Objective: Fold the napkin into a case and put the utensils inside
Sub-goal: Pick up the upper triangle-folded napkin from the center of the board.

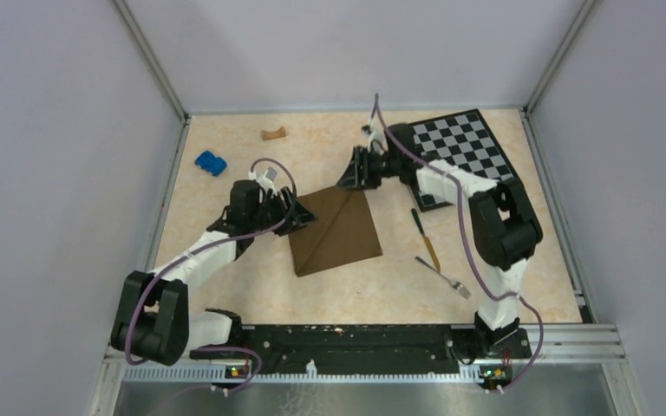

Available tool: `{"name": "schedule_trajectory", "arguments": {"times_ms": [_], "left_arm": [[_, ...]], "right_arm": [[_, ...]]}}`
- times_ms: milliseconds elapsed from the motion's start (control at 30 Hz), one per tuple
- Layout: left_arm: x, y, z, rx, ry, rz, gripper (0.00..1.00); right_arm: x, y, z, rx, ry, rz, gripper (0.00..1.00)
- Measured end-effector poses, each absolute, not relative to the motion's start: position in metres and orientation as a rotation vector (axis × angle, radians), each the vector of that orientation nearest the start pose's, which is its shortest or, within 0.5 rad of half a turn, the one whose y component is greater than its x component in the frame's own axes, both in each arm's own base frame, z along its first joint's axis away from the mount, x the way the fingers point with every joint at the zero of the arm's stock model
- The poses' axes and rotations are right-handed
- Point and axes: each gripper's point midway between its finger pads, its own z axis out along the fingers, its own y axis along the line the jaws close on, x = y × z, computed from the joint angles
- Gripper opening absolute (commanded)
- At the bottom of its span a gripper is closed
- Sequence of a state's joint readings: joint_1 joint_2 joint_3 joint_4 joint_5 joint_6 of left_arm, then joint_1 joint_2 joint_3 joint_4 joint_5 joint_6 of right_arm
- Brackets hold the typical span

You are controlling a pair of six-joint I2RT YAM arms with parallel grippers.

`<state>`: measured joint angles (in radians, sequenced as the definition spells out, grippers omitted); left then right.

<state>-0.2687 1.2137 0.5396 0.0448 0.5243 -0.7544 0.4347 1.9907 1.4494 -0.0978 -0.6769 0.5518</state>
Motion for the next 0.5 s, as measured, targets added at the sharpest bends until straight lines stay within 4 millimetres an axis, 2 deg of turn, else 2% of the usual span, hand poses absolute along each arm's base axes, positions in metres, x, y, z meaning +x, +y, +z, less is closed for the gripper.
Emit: {"name": "schedule_trajectory", "arguments": {"times_ms": [33,100,167,233,367,400,500], "left_arm": [[0.280,-0.192,0.114,-0.247,2.309,-1.118,0.56],[0.304,-0.191,0.122,-0.254,2.284,-1.100,0.54],[0.323,-0.189,0.119,-0.262,2.282,-1.080,0.54],[0.338,-0.186,0.106,-0.282,2.307,-1.046,0.53],[0.355,-0.173,0.071,-0.342,2.368,-0.970,0.52],[0.357,-0.168,0.061,-0.364,2.388,-0.946,0.51],[0.358,-0.158,0.041,-0.410,2.427,-0.899,0.53]], "right_arm": [[0.386,0.336,0.136,-0.310,2.334,1.287,0.42],[0.343,0.351,0.127,-0.382,2.358,1.327,0.36],[0.302,0.359,0.105,-0.439,2.421,1.360,0.31],[0.272,0.352,0.074,-0.442,2.520,1.358,0.30],[0.248,0.322,0.027,-0.357,2.662,1.267,0.29],[0.243,0.316,0.024,-0.334,2.675,1.282,0.29],[0.248,0.306,0.025,-0.327,2.643,1.216,0.29]]}}
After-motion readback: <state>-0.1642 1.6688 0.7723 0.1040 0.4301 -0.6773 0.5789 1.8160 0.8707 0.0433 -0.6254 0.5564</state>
